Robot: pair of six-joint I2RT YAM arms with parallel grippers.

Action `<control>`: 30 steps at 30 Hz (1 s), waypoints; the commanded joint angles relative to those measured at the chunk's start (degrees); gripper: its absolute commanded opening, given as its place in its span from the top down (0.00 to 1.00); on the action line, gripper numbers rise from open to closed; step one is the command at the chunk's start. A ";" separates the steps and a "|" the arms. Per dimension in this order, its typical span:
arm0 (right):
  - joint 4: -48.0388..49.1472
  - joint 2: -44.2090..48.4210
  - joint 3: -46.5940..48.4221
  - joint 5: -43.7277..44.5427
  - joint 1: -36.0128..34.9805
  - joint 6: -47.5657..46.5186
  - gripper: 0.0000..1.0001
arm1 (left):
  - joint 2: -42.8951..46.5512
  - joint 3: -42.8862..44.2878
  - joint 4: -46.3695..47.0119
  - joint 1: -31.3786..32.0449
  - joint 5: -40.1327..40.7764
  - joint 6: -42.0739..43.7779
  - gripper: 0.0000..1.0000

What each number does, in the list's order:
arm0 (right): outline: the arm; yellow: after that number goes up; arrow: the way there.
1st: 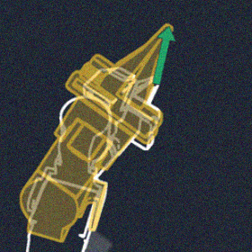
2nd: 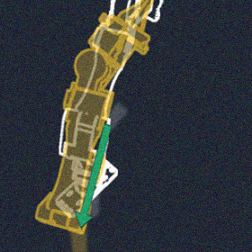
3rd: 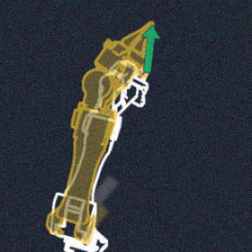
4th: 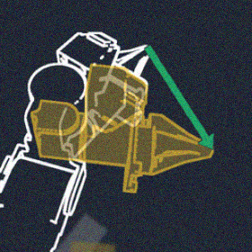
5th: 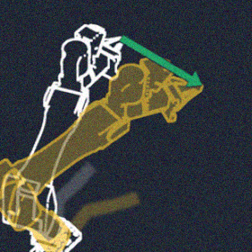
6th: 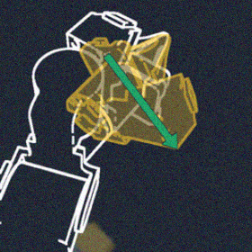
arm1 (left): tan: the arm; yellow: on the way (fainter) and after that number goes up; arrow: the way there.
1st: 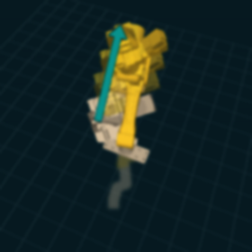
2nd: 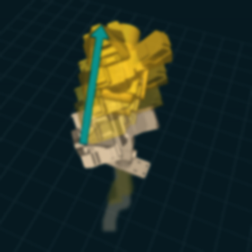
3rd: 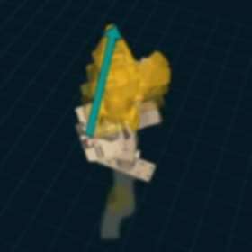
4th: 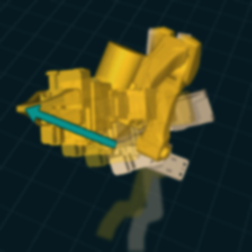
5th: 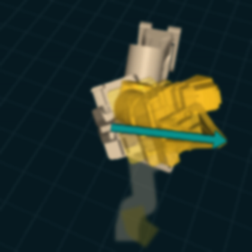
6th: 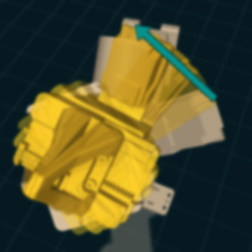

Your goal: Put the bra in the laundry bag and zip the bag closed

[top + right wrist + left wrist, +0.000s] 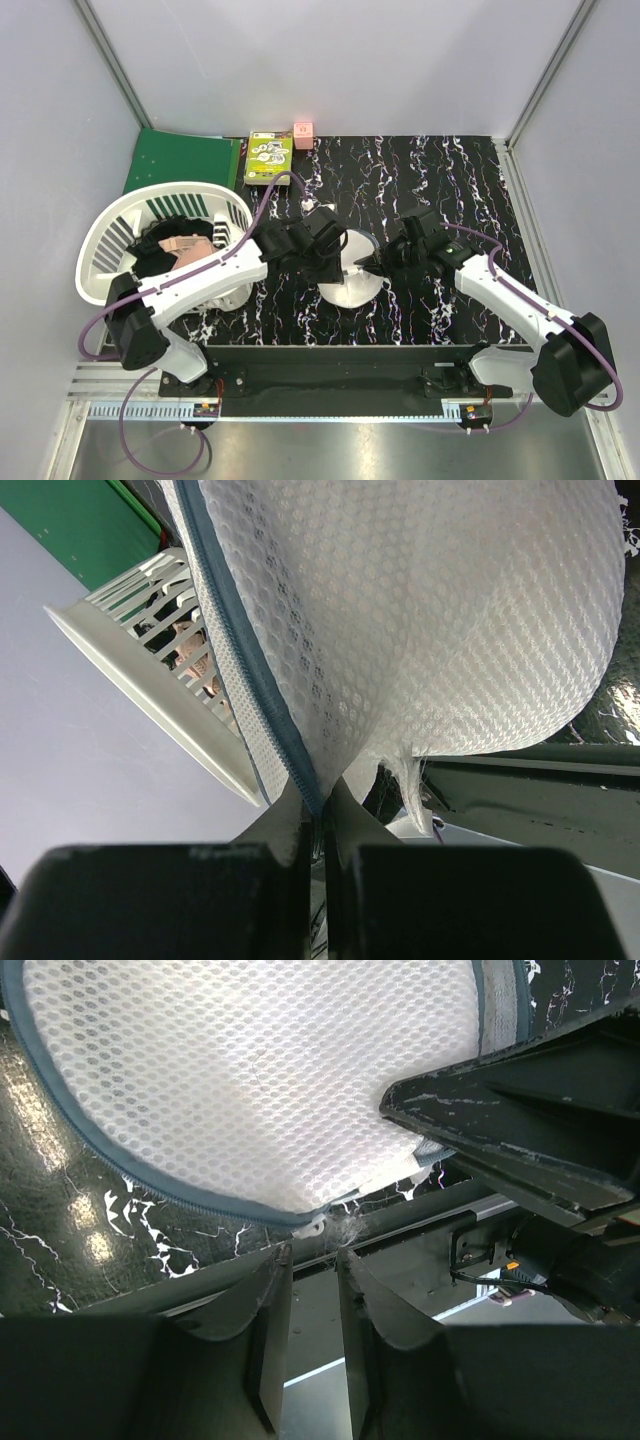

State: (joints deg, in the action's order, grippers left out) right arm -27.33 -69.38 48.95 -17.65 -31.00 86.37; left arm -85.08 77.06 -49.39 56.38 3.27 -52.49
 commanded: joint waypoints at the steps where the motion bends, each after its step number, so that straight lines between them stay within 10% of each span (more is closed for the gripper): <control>1: 0.70 1.80 0.10 -0.02 0.42 0.91 1.00 | -0.79 0.11 3.24 0.13 -0.63 1.25 0.71; 30: 1.05 2.15 0.44 -2.47 4.01 -6.20 1.00 | 0.61 -5.25 -4.14 -2.68 13.43 11.07 1.00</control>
State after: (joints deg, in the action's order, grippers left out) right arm -27.31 -68.86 48.49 -18.35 -29.78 85.36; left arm -88.12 75.05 -49.39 55.00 8.99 -46.96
